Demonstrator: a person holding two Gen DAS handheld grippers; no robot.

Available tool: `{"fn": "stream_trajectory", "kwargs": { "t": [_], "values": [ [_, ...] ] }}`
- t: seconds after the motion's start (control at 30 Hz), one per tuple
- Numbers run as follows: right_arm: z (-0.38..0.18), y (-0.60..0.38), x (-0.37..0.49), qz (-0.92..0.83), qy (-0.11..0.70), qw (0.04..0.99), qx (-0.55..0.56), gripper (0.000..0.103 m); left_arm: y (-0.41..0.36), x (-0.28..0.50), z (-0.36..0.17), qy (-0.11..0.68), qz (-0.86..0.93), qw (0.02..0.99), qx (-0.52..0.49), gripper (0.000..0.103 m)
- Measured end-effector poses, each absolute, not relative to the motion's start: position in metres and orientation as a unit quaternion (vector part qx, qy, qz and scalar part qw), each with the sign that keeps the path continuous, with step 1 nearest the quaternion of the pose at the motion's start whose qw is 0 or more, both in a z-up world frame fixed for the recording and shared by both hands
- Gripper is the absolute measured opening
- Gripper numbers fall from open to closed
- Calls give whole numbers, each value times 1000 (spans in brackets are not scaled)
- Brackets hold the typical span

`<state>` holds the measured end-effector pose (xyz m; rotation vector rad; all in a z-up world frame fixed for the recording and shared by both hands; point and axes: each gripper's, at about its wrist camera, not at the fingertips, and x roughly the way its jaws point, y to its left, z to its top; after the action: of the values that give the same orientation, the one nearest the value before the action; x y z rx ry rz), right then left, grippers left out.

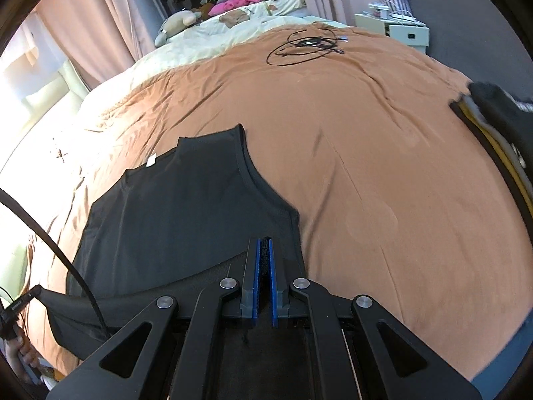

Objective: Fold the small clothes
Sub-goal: 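Lift the hem with both tools and fold it toward the collar, then lay the folded hem down and open both tools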

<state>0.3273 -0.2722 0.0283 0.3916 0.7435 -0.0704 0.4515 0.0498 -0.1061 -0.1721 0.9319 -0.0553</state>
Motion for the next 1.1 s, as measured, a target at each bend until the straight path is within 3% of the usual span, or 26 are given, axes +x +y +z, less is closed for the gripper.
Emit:
{"fn": "stream_trajectory", "kwargs": {
  "t": [0.93,1.0,1.1],
  "values": [
    [10,-274,555,-68,413,904,81,2,18,650,-147,487,-15,873,4,6],
    [8,-273,565,-78,415,904,72,2,19,659,-152,493,-4,870,8,9],
    [11,-267,572,-104,407,906,46,4,22,660,-153,499,13,866,13,42]
  ]
}}
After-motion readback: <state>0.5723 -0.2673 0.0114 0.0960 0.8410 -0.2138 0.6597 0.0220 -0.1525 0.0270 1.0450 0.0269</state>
